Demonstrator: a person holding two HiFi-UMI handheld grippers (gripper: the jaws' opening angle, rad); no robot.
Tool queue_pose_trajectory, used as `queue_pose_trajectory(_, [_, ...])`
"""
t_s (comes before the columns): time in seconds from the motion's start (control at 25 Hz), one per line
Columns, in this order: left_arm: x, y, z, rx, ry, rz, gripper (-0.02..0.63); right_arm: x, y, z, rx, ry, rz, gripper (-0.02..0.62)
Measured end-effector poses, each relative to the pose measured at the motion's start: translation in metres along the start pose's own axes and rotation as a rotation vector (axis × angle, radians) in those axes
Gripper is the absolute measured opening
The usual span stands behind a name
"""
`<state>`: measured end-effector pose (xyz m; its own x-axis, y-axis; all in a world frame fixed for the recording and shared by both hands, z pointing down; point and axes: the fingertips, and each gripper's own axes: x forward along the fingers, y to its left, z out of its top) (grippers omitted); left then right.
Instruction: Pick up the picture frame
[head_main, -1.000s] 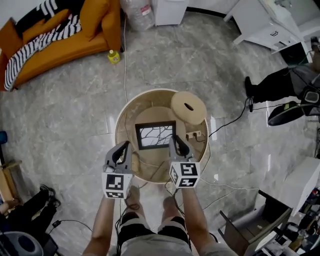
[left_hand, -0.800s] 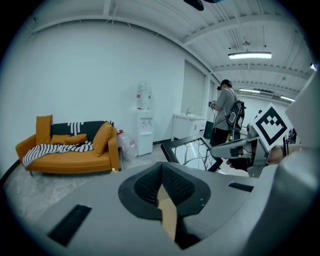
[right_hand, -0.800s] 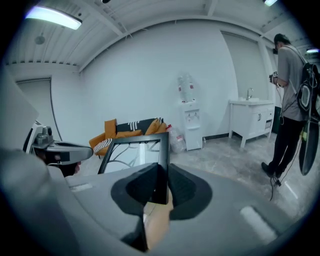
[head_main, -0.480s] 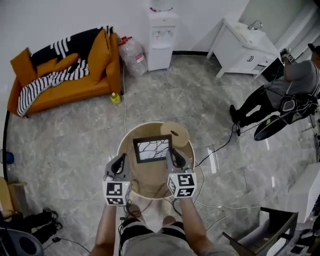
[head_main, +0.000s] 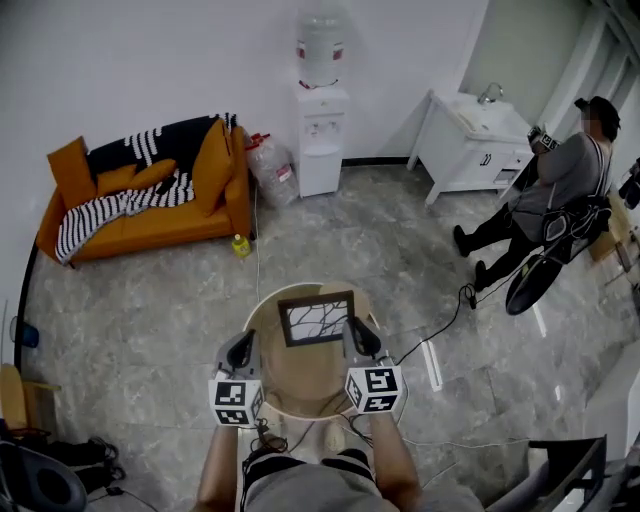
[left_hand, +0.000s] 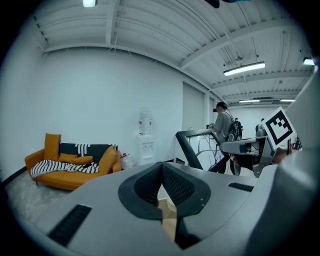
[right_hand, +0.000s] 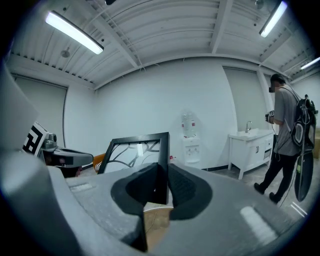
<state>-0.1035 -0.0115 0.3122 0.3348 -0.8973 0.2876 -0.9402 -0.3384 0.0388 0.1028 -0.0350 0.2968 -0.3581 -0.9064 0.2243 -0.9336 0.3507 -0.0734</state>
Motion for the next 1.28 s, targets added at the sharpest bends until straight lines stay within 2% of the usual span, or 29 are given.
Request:
queue_pose_trajectory(0.24, [-0.053,-0.024,0.006,0.032,-0.014,0.041,0.018,-0.059,0.001,0.005,-0.001,-0.031,0.013,0.064])
queue_pose_trajectory(0.48, [-0.112,-0.038,-0.015,0.026,-0.027,0.088,0.018,-0.109,0.016,-0.018,-0.002,-0.041,0.032,0.064])
queue_pose_trajectory(0.68, [-0.126,-0.058,-0.012,0.006,-0.017,0.121,0.018,-0.128,-0.003,-0.008,0.000,-0.039,0.049,0.064])
queue_pose_trajectory(1.28, [-0.147,-0.071,-0.026,0.029,-0.041,0.141,0.018,-0.152,0.007,-0.012,-0.036,-0.072,0.066,0.064])
